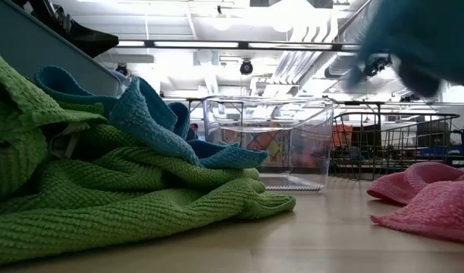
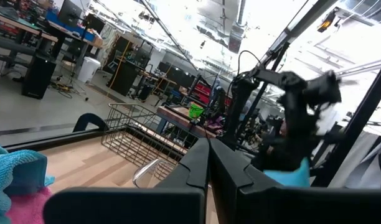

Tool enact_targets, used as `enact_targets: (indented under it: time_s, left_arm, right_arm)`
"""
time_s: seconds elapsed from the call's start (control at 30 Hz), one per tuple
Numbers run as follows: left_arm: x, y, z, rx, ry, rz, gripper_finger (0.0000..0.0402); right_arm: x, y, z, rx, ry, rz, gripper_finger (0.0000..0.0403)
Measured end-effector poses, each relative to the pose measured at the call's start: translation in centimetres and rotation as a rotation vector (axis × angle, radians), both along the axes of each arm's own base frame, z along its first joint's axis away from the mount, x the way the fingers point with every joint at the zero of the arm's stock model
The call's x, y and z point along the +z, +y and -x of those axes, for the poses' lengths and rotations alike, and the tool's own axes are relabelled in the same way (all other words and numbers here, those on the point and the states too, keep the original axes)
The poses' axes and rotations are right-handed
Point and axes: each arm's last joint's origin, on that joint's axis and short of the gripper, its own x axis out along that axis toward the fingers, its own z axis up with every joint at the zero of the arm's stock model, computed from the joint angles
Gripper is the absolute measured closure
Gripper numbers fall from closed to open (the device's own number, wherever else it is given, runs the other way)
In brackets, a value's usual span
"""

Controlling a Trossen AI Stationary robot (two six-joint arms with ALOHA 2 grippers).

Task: Sort microfiber towel by color & place in baskets
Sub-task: Put the bottom right blue microfiber cloth into the wire basket

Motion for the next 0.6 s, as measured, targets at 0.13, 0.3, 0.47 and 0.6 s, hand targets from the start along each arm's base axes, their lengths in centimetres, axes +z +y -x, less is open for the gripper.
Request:
enact_targets:
  time_s: [0.13, 0.3, 0.47, 0.6]
  left_arm:
    - [0.0, 0.0, 0.0, 0.000, 0.000, 0.000, 0.0401]
    - [0.0, 0.0, 0.0, 0.000, 0.000, 0.000, 0.0401]
    - [0.0, 0.0, 0.0, 0.000, 0.001, 0.000, 0.0401]
    - [0.0, 0.0, 0.0, 0.000, 0.000, 0.000, 0.0401]
  right_arm:
    - [3.9, -0.9, 0.2, 0.012, -0.193, 0.061, 0.0402]
    - [8.3, -2.3, -0.3, 0.004, -0.440, 0.197, 0.0402]
    - [11.1, -4.3, -1.9, -0.038, -0.673, 0.359, 0.0402]
    - [11.2, -6.5, -3.3, -0.094, -0.759, 0.449, 0.0402]
